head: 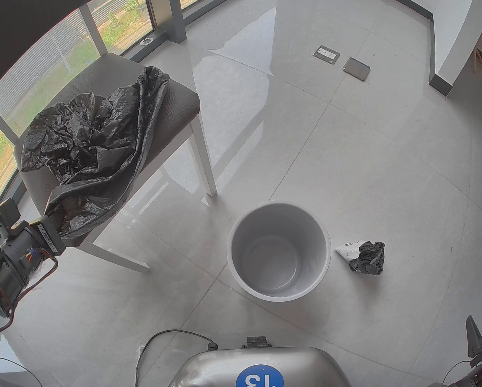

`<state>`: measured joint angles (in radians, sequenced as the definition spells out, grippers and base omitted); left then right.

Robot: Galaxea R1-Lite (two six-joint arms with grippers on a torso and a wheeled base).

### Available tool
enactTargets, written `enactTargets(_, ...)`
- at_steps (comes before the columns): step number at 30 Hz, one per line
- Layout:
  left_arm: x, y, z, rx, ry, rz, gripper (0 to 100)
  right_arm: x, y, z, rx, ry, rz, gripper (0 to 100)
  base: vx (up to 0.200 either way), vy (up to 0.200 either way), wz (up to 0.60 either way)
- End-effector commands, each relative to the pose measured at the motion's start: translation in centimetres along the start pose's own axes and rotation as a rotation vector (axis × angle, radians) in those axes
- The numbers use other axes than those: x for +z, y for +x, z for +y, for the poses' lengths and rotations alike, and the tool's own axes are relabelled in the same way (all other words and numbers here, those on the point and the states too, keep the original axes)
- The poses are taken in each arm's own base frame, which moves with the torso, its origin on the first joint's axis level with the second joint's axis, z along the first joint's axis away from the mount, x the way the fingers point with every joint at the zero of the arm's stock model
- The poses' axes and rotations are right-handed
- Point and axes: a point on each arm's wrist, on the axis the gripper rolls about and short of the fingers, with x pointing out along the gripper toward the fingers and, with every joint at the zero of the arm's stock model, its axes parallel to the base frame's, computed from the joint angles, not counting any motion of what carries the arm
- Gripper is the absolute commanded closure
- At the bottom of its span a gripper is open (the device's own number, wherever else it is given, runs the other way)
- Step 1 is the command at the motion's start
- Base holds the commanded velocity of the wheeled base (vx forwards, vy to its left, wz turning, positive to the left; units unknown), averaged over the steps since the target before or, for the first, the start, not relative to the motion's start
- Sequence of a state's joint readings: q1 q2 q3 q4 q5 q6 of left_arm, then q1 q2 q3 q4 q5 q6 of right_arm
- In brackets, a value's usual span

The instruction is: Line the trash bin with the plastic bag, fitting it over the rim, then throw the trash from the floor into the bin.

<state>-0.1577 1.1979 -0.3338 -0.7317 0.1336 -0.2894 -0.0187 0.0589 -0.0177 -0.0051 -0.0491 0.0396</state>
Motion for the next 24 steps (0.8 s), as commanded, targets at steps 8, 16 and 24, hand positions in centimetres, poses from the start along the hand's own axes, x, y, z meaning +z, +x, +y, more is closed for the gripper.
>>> enactTargets(8, 0.8, -1.4, -0.4, -0.032, 0.011, -0.037, 100, -0.4, 0.1, 0.1, 0.057, -0.11, 0.009, 0, 0.0, 0.0, 0.0)
enactTargets(16, 2.5, -4.9, -1.9, -0.117, 0.062, 0.122, 100, 6.5, 0.7, 0.4, 0.068, 0.099, 0.056, 0, 0.0, 0.0, 0.0)
enactTargets(24, 4.9, -5.3, -4.0, -0.233, 0.071, 0.088, 100, 9.5, 2.1, 0.9, 0.214, -0.005, 0.104, 0, 0.0, 0.0, 0.0)
